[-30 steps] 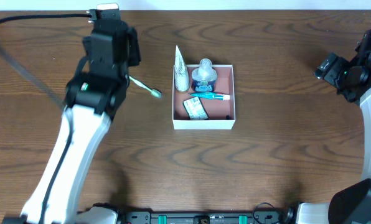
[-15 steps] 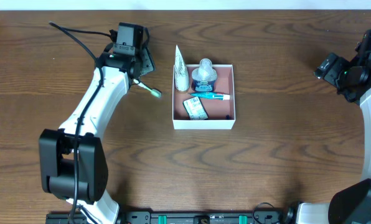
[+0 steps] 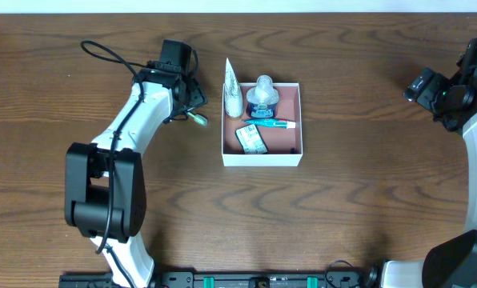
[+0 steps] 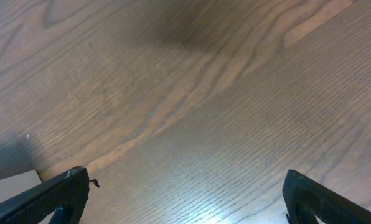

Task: Pack container
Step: 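Move left gripper to the green toothbrush and grasp it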

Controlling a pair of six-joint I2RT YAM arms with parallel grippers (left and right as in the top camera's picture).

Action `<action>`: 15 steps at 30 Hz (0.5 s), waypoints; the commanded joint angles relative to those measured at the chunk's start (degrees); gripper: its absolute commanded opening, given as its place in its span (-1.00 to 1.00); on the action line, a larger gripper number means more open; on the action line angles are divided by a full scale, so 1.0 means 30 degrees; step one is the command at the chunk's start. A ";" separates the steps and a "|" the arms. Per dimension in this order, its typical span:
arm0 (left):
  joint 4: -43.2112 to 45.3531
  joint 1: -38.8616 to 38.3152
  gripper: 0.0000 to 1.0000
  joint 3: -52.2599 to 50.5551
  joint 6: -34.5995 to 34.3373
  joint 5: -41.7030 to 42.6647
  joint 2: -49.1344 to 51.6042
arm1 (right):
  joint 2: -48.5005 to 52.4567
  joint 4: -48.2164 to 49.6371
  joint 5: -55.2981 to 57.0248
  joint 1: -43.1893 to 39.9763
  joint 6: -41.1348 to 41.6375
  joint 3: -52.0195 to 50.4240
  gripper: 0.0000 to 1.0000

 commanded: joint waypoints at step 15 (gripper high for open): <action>-0.0182 0.0015 0.47 0.0102 -0.0736 0.0634 0.2135 | 0.0124 -0.0022 0.0197 -0.0058 0.0102 0.0058 0.98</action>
